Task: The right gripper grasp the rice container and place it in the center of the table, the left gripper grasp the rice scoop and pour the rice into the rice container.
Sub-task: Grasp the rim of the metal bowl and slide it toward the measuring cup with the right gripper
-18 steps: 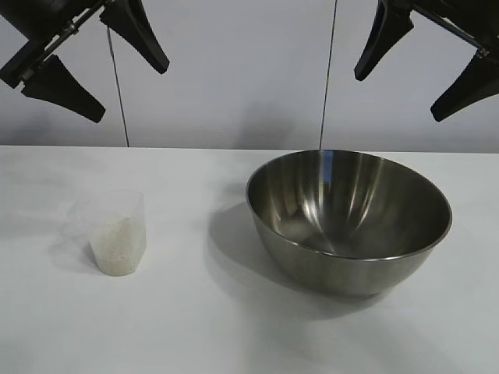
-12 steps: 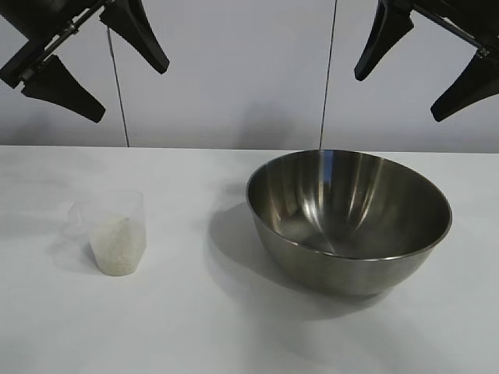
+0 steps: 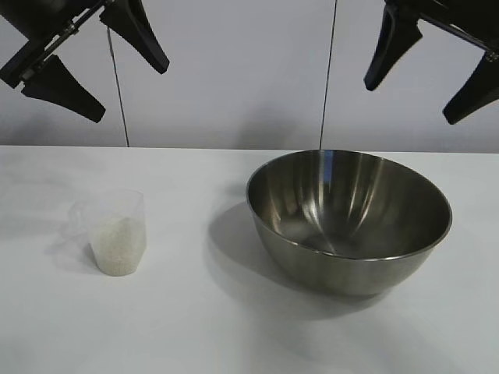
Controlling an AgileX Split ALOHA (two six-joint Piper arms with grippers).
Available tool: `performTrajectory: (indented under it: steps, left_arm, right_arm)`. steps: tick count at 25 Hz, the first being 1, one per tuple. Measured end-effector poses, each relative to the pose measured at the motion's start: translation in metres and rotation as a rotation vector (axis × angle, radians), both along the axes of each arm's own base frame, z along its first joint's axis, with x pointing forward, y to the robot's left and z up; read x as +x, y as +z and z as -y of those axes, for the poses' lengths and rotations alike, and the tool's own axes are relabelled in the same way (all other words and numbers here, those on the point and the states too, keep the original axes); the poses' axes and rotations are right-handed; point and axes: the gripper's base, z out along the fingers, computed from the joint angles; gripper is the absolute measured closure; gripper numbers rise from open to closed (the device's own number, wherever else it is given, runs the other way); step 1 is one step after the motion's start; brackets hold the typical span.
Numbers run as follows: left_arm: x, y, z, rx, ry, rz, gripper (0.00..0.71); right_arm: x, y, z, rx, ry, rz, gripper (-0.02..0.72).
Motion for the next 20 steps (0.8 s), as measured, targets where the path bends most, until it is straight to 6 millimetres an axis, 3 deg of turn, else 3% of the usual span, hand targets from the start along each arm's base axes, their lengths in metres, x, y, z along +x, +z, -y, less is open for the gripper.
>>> performTrajectory:
  steps: [5, 11, 15, 19, 20]
  left_arm:
    - [0.0, 0.0, 0.0, 0.0, 0.0, 0.0, 0.056]
    - [0.0, 0.0, 0.0, 0.0, 0.0, 0.0, 0.056]
    - [0.0, 0.0, 0.0, 0.0, 0.0, 0.0, 0.056]
    - [0.0, 0.0, 0.0, 0.0, 0.0, 0.0, 0.056]
    - [0.0, 0.0, 0.0, 0.0, 0.0, 0.0, 0.056]
  right_arm:
    - [0.015, -0.052, -0.01, -0.002, 0.006, -0.018, 0.043]
    - [0.024, -0.087, -0.024, 0.012, -0.002, -0.051, 0.127]
    - [0.025, -0.09, -0.024, 0.016, -0.029, -0.058, 0.329]
    - [0.025, -0.09, -0.024, 0.027, -0.048, -0.054, 0.598]
    - [0.025, -0.09, -0.025, 0.035, -0.046, -0.059, 0.635]
